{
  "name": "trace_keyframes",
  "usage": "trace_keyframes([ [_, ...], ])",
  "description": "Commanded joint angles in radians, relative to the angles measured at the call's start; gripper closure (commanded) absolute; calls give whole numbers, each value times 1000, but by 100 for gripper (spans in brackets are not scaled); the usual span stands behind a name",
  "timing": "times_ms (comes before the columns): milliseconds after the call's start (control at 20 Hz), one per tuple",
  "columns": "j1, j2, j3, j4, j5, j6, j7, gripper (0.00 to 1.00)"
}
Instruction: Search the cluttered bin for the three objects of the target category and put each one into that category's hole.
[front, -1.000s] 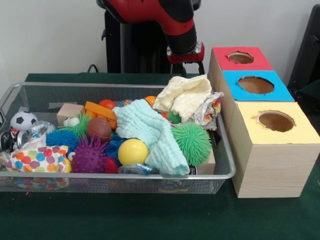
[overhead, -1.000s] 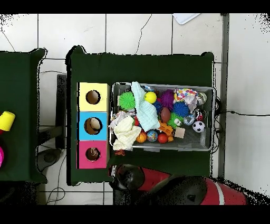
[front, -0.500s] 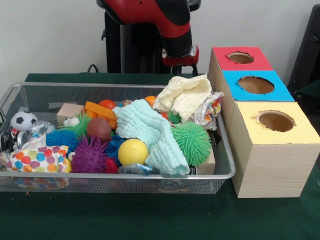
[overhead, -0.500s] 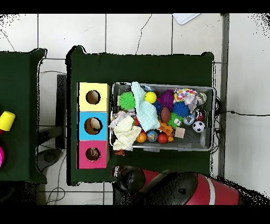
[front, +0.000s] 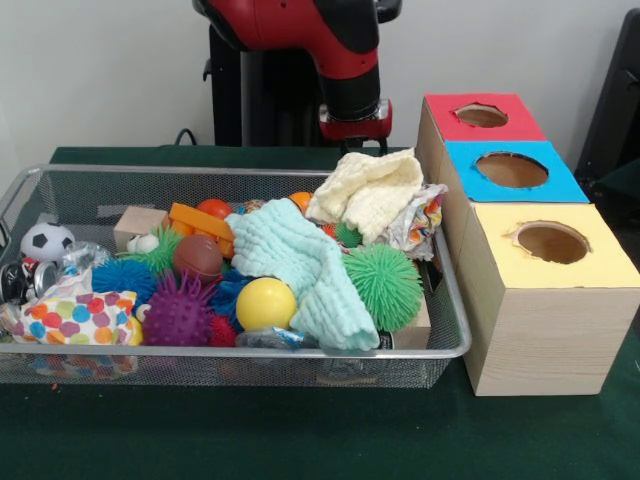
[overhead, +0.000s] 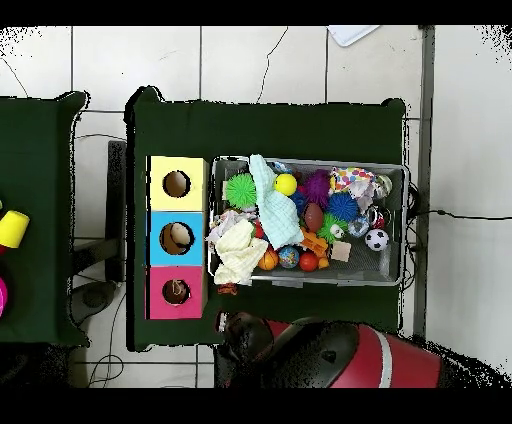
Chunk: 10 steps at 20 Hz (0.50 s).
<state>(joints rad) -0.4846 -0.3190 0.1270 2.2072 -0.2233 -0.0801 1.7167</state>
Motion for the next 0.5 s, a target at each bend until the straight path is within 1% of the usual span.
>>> trace_keyframes([
  [50,2,66,-23,-226,-2,-156,143,0],
  [200,13,78,-39,-241,-14,-189,146,0],
  [500,3,97,-40,-255,-42,-224,150,0],
])
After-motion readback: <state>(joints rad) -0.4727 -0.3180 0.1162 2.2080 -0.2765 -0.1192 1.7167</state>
